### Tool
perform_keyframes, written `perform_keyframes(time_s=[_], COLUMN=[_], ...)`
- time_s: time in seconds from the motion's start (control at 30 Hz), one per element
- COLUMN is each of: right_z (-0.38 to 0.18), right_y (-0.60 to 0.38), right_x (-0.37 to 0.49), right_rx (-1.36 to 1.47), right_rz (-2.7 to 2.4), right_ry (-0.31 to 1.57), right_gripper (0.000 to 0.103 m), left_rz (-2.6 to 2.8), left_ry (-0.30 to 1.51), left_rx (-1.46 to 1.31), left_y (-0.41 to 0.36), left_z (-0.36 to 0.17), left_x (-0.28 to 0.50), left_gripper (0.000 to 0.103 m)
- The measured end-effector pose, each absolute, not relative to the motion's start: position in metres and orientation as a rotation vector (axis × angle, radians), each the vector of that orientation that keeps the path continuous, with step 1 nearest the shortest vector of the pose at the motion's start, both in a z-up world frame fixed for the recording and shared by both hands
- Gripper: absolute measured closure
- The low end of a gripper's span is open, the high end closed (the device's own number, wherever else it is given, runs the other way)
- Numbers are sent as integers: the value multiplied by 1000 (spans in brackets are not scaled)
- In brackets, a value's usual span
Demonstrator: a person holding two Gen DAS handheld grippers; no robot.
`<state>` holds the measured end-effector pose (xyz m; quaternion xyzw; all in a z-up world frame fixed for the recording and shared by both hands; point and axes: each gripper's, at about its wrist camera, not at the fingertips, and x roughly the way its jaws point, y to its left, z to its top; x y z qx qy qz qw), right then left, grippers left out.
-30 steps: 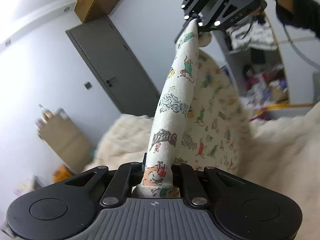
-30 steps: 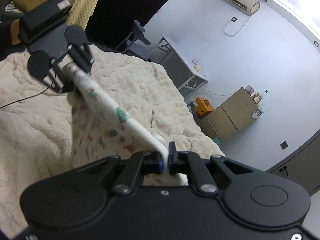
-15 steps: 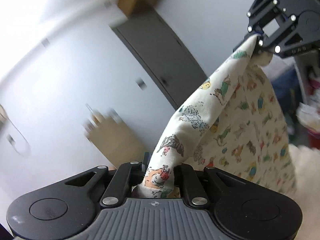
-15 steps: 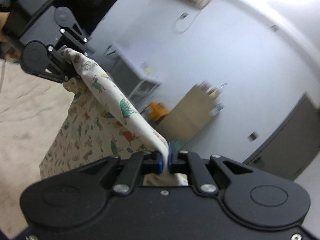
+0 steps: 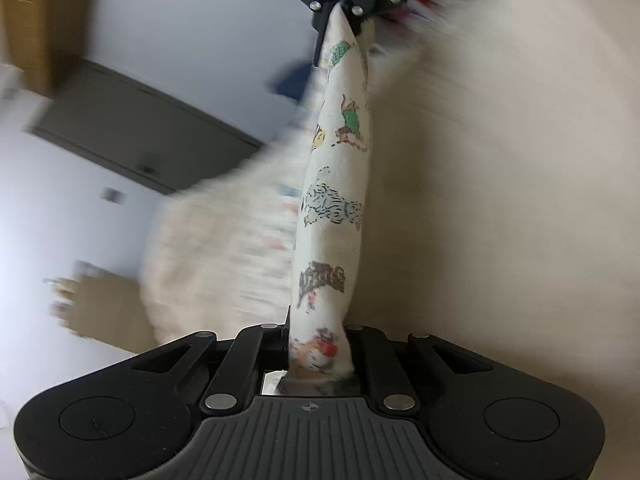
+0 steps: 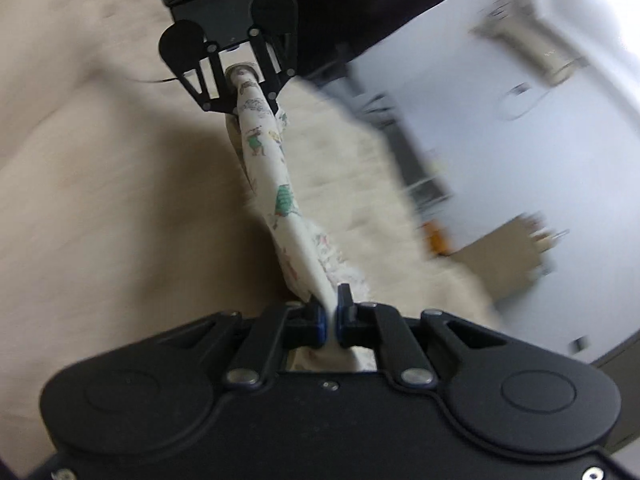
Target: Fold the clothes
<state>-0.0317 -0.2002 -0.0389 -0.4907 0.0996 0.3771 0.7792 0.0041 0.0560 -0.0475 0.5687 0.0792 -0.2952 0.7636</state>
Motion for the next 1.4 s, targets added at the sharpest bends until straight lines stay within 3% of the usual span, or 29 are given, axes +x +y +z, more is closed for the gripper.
perform_keyframes(time_s=[0.07, 0.17, 0.2, 0.23, 0.4, 0.53, 0.67, 0.77, 0.83, 1.4], right_z=[-61, -48, -43, -40, -34, -32, -32, -32, -28, -35], right_y=[-211, -229, -234, -239, -244, -244, -257, -262, -262, -239], right_x=[-45, -53, -56, -57, -56, -58, -53, -48, -48, -39], right_rx=[-978, -897, -873, -874, -806, -519, -251, -266, -295, -318], right_rz=[765, 765, 767, 763, 725, 782, 807, 802, 792, 788], right_ry=[222, 217, 215, 204, 132, 176, 237, 266, 263, 292], right_gripper=[95, 85, 72, 59, 46, 44, 43, 38, 35, 34], left_rz=[-581, -571, -559, -542, -510, -477, -436, -406, -392, -377], left_ry=[153, 159, 140, 116, 83, 146, 208, 219, 229, 248], left_rx=[1174, 1112, 1104, 1086, 1047, 862, 745, 729, 701, 650], left_y=[57, 61, 61, 58, 25, 10, -1, 4, 8, 12], left_z=[-48, -33, -31, -30, -27, -21, -25, -32, -34, -44], left_x=[0, 1, 0, -1, -6, -2, 9, -3, -7, -9], left_gripper=[94, 71, 54, 47, 41, 31, 30, 29, 22, 19])
